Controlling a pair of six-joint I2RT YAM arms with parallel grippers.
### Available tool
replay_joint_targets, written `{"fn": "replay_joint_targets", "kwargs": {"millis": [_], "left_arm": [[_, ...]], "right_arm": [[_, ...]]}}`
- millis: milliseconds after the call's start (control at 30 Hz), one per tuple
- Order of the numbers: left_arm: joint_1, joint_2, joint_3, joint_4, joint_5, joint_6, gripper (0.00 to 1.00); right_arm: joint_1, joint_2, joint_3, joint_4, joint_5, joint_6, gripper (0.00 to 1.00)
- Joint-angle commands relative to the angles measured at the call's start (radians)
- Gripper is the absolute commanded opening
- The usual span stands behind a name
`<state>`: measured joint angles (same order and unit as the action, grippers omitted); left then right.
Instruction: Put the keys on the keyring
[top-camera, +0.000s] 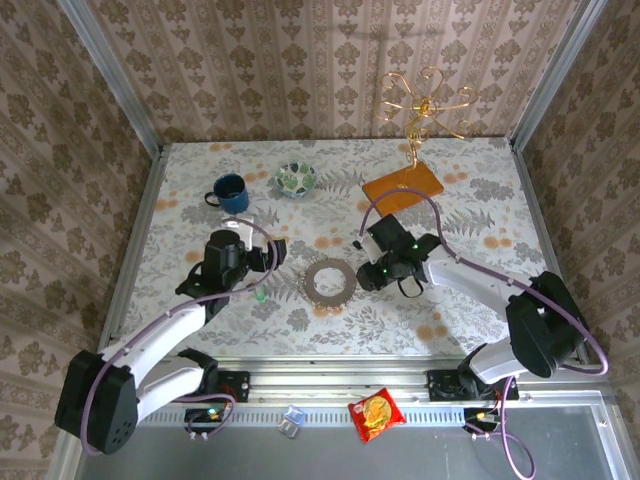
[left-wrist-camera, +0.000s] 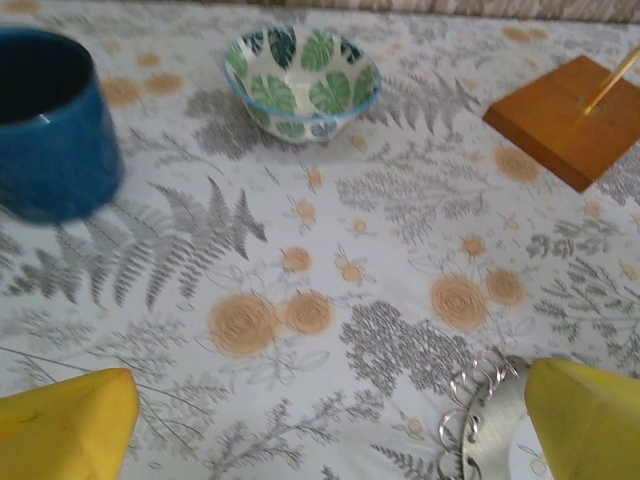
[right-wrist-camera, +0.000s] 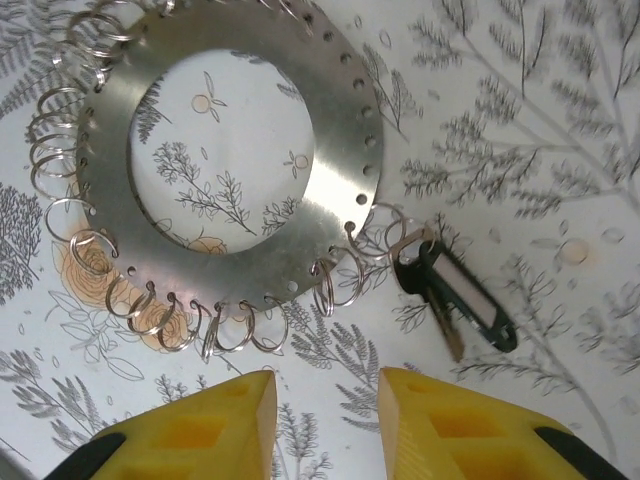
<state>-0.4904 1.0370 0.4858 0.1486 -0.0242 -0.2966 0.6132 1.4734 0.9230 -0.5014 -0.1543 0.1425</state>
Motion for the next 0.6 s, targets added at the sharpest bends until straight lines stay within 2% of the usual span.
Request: {"fn": "replay_joint_targets", "kwargs": {"millis": [0,300,567], "left_arm": [[-0.028,0.06,0.045,-0.026,0.058,-0.087,0.99],[-0.115,0.222,0.093,-0.045,0.082,-0.177,0.98],[-0.128,0.259,0.085,-0.006,0.07,-0.206,0.98]], "right_arm": [[0.005,0.079,0.056,-0.092,-0.042,0.126,0.31],[0.005,0.234,0.177,-0.138,0.004,0.074,0.3],[0.006,0.299,0.228,-0.166,0.009,0.049,0.26]]}}
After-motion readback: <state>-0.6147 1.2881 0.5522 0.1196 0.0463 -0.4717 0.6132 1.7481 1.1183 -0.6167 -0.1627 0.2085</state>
